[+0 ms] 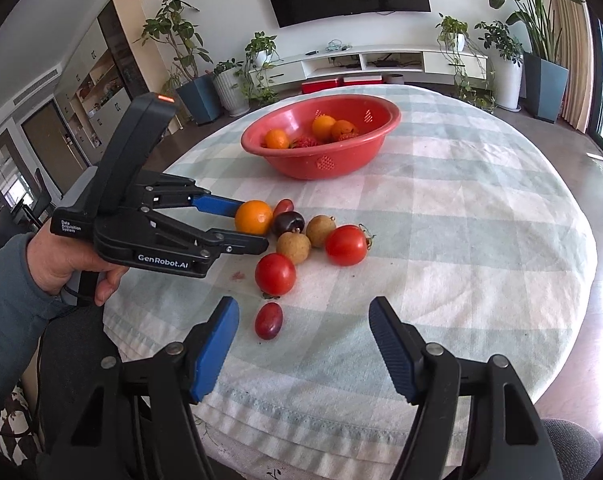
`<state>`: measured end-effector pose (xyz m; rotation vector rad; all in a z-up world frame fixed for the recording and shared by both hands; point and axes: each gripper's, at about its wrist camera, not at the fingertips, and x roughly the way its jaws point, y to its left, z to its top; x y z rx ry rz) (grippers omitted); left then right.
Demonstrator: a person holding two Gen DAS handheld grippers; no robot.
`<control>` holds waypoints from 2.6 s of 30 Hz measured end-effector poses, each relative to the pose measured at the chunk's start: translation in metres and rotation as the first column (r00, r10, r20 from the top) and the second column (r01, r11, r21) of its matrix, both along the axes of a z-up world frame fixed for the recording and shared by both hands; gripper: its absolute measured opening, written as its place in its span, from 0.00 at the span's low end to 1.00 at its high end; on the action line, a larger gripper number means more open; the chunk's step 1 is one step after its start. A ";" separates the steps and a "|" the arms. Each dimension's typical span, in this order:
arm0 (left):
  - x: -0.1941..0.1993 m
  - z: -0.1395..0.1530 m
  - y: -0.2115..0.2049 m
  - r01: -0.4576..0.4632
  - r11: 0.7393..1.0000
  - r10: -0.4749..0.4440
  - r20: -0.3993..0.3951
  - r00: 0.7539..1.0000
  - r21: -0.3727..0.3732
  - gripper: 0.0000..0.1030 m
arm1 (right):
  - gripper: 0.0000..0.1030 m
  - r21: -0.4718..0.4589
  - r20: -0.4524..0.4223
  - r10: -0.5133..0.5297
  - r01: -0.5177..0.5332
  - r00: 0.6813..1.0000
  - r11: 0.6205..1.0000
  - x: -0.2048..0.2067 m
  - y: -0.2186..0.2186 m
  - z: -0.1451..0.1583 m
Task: Organize fruits
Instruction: 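Grasp an orange with the left tool while the right tool grasps a red tomato, then carry the orange and tomato into the red bowl with both tools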
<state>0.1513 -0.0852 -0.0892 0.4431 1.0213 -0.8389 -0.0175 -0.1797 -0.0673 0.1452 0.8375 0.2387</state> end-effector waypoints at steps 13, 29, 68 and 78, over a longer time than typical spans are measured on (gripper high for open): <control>0.002 -0.003 0.000 -0.025 0.999 0.025 -0.004 1.000 -0.039 0.34 | 0.69 -0.043 -0.004 -0.032 0.031 0.999 0.999 0.015 -0.012 0.007; -0.025 0.016 0.039 -0.134 0.982 0.133 -0.013 0.991 -0.136 0.34 | 0.57 -0.130 -0.063 0.077 -0.085 0.995 0.988 0.015 0.034 -0.009; -0.073 0.025 0.068 -0.239 0.945 0.236 -0.040 0.971 -0.222 0.34 | 0.21 -0.242 -0.148 0.109 -0.143 0.983 0.960 0.021 0.064 -0.019; -0.041 0.073 0.066 -0.216 0.948 0.233 0.048 0.971 -0.233 0.34 | 0.21 -0.157 -0.038 0.059 -0.065 0.998 0.985 0.045 0.012 0.041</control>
